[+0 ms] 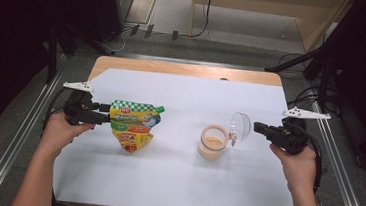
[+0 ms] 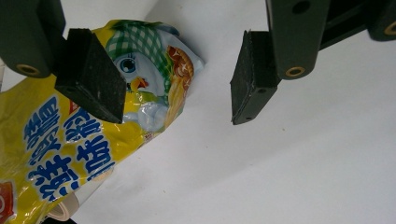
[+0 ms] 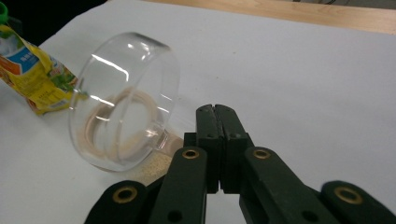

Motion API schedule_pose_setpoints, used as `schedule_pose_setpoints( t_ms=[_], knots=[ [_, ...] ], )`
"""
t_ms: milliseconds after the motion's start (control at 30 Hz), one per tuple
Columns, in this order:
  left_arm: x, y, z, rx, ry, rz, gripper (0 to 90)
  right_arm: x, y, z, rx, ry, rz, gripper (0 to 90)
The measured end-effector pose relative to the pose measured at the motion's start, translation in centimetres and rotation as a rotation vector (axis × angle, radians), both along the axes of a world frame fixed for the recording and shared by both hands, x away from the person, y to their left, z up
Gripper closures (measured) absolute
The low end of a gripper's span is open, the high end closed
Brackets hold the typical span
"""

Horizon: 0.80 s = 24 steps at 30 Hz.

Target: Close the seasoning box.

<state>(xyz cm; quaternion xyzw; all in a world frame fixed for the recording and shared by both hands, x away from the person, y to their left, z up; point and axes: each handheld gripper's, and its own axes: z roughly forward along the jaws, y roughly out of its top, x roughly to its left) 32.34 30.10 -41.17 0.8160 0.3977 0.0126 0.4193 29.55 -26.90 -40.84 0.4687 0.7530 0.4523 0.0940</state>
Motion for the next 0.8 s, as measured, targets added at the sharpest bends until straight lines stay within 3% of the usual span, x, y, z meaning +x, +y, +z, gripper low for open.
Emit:
schedule_pose_setpoints(
  t_ms=[333, 800],
  knots=[
    [0.0, -0.1, 0.0, -0.004, 0.005, 0.001, 37.4, 0.5, 1.6, -1.2, 0.011, 0.026, 0.031, 90.0],
    [0.0, -0.4, 0.1, -0.030, 0.008, -0.006, 37.8, 0.1, 2.9, -1.0, 0.029, 0.020, 0.093, 90.0]
  ],
)
